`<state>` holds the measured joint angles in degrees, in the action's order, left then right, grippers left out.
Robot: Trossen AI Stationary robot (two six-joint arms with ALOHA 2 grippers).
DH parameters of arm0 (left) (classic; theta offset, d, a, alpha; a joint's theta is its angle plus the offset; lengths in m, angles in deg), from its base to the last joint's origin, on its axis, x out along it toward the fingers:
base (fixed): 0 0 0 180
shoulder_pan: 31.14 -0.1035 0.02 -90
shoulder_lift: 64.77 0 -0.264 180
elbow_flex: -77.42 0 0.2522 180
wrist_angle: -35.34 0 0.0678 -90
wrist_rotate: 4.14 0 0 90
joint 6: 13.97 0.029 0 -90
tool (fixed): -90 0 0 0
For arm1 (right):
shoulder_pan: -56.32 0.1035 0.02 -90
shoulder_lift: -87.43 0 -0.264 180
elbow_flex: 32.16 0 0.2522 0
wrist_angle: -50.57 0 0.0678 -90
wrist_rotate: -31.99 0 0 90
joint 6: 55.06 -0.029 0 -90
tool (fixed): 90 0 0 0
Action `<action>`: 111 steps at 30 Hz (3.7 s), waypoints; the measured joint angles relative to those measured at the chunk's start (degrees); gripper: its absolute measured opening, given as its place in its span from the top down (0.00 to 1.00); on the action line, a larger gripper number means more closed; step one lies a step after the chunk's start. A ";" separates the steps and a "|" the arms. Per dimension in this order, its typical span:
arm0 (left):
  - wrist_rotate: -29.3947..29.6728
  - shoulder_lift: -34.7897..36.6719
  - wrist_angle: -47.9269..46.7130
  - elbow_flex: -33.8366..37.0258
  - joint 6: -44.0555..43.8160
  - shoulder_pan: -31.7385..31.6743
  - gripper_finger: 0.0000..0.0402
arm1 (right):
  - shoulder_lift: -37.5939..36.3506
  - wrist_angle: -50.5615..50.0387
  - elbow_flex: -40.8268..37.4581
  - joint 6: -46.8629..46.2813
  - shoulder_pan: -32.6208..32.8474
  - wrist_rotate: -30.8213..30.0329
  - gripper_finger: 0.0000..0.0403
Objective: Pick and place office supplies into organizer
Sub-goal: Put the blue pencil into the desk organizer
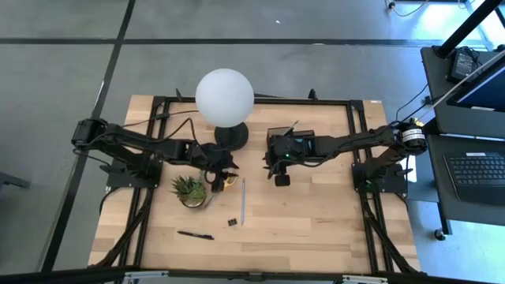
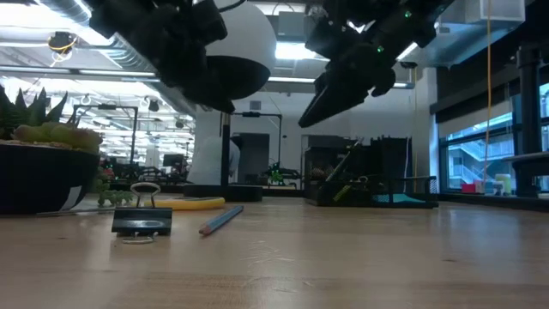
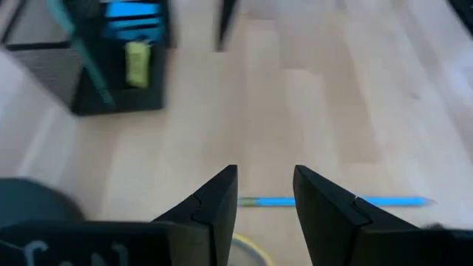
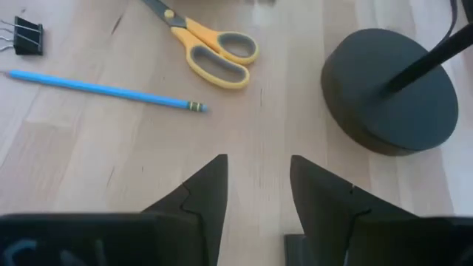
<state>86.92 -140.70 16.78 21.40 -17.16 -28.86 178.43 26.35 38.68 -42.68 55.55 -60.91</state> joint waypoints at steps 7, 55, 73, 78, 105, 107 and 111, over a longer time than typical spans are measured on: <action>0.02 -2.26 9.79 -0.02 -0.58 7.80 0.68 | 0.00 0.12 0.00 0.09 -0.03 0.01 0.63; 3.84 -24.30 -19.02 -21.53 -34.51 11.08 0.68 | 0.00 -0.33 0.00 -0.11 -0.07 0.02 0.63; 3.56 -24.34 -20.87 -22.34 -47.68 7.64 0.72 | -0.02 -9.48 -0.03 -1.23 -0.08 0.02 0.63; 3.49 -24.69 -22.28 -26.80 -42.75 8.53 0.77 | -0.02 -10.10 -0.13 -4.43 -0.08 0.02 0.63; 2.87 -39.38 -17.41 -40.72 -40.94 10.26 0.79 | -0.02 -31.06 -0.24 -14.30 -0.43 -0.44 0.63; 2.90 -39.38 -16.26 -40.72 -39.48 9.93 0.79 | -0.02 -30.74 -0.24 -15.07 -0.45 -0.44 0.63; 2.57 -39.36 -15.06 -40.72 -37.05 9.22 0.79 | -0.02 -29.97 -0.24 -14.88 -0.45 -0.45 0.63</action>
<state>89.50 -180.05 1.72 -19.32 -54.21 -19.65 178.41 -3.62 38.44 -57.56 55.10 -61.36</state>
